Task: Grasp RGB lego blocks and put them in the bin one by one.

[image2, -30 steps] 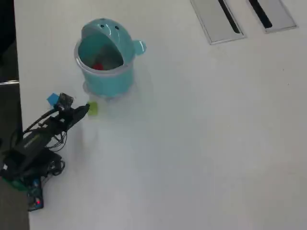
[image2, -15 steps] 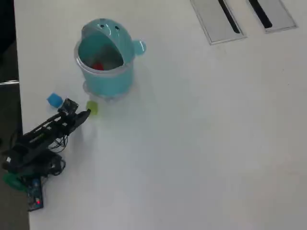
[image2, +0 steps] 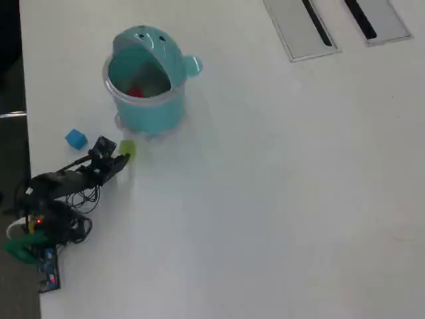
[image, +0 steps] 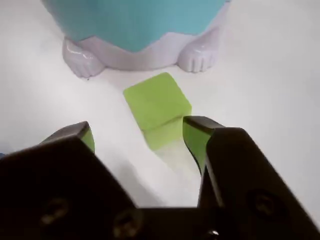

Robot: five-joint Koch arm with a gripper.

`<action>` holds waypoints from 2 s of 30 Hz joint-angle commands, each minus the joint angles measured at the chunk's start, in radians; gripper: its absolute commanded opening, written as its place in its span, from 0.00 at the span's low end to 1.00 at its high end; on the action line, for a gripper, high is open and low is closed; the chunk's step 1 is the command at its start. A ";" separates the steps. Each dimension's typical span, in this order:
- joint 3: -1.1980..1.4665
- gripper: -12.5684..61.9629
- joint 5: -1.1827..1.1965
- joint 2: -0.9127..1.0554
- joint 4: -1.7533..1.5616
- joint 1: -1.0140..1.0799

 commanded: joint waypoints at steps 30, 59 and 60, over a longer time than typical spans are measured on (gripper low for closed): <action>-0.250 0.60 0.008 -0.410 -0.310 0.034; -0.152 0.57 0.031 -0.091 -0.206 0.064; -0.150 0.58 0.025 -0.098 -0.206 0.064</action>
